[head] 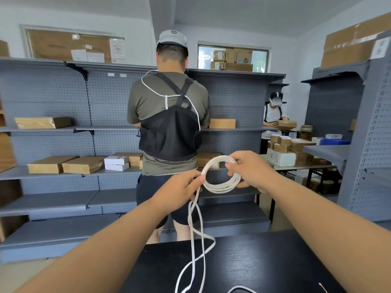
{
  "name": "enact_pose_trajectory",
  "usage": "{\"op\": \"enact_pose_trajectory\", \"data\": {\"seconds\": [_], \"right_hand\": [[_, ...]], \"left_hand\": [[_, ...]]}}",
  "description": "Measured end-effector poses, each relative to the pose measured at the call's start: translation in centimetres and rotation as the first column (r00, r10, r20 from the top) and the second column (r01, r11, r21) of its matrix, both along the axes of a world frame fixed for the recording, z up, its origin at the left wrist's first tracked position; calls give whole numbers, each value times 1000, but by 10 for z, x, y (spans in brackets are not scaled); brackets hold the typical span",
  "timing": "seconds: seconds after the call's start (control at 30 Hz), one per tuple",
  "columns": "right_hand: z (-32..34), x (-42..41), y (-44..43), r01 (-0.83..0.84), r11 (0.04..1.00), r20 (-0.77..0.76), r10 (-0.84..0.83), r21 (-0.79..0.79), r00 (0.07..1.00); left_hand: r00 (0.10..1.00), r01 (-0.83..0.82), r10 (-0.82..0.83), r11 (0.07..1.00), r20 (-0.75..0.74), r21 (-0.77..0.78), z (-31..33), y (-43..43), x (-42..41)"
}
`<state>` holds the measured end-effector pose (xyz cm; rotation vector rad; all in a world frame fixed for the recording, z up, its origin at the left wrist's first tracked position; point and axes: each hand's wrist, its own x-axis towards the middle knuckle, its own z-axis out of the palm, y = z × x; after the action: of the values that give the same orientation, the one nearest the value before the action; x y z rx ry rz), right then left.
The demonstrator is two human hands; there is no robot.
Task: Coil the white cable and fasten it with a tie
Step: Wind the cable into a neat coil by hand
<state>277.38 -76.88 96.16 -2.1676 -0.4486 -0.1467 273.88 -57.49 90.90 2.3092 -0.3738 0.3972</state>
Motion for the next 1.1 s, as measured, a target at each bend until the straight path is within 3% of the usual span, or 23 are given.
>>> {"op": "enact_pose_trajectory", "data": {"seconds": [0.13,0.37,0.7,0.83,0.97,1.1], "right_hand": [[7,-3,-11,47,998,-6,-47,48,999],[16,-9,-32,111,984,-8,-111,141,994],[20,-17,-81,234,972,99,-230,-29,968],[19,-19,-102,252,967,44,-253,28,966],[24,-21,-121,267,946,-32,-266,186,963],[26,-30,-119,246,962,-28,-245,116,969]], "left_hand": [[997,31,-26,997,-68,73,-8,2,-5],[992,20,30,920,-121,391,-24,-1,-18],[990,-108,138,812,-8,573,-7,-8,-32],[980,-171,196,755,32,632,0,-2,-46],[949,-250,309,607,65,755,5,15,-67],[897,-248,437,374,66,894,-2,39,-87]]}}
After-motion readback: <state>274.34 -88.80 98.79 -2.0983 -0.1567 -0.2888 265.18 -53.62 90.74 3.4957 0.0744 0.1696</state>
